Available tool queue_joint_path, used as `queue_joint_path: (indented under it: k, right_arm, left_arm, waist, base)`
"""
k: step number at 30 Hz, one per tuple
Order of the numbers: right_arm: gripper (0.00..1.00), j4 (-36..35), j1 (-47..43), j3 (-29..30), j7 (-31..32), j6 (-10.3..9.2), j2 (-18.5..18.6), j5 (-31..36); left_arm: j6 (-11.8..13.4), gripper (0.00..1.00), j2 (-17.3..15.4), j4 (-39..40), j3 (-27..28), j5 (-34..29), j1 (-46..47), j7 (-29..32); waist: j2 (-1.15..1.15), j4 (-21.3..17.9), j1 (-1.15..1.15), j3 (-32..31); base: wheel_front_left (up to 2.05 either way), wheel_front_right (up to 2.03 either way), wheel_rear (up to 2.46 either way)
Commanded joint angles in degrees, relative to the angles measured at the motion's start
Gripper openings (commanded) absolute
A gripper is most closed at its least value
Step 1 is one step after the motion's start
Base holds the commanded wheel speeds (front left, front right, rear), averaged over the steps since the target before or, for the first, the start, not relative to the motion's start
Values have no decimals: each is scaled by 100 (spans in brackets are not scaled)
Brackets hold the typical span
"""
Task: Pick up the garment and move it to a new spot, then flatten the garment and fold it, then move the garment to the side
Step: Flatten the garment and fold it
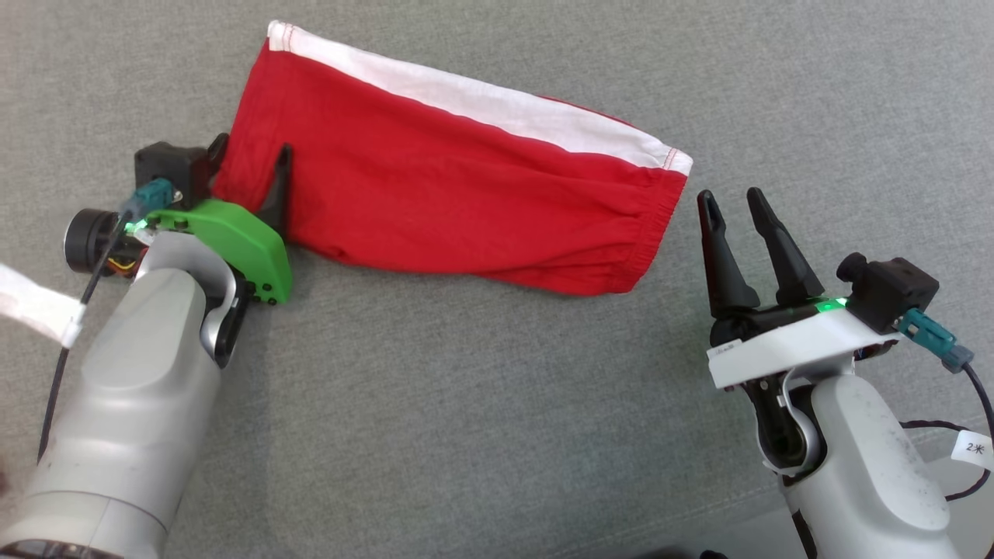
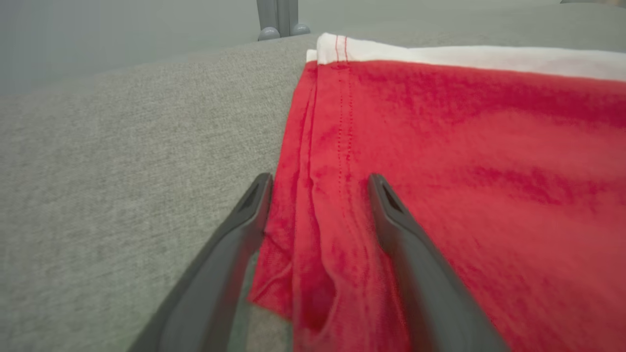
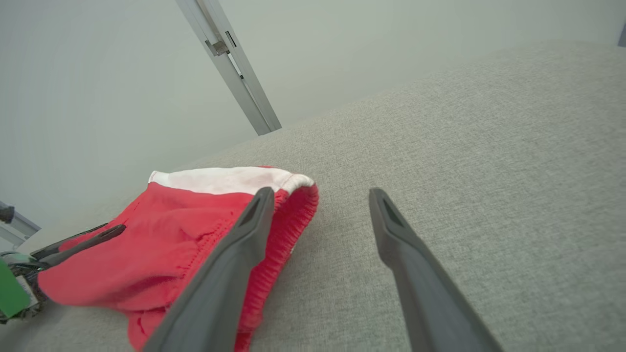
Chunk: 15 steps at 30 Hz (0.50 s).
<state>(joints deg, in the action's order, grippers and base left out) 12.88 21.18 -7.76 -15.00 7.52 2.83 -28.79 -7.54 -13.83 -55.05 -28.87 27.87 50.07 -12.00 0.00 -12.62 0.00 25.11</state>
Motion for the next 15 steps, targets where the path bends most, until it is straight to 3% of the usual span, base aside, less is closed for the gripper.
queue_joint_path:
  k: [1, 2, 4, 15]
  right_arm:
    - [100, 34, -69, 20, -27, -6, 17, 39]
    - [100, 47, -67, 26, -27, -6, 17, 52]
    - [100, 93, -81, 38, -27, -6, 17, 95]
    - [100, 495, -261, 147, -27, -6, 19, 609]
  left_arm:
    - [12, 57, -43, -204, -91, 41, 43, 176]
    - [12, 48, -27, -308, -155, 114, 64, 259]
    - [12, 0, -27, -450, -260, 186, 109, 293]
    - [12, 0, 170, -961, -335, 586, -302, -158]
  waist:
    - [0, 12, 0, -35]
    - [0, 14, 0, -47]
    - [0, 22, 0, -84]
    - [0, 285, 0, -718]
  base:
    - [0, 0, 0]
    - [0, 0, 0]
    - [0, 0, 0]
    - [0, 0, 0]
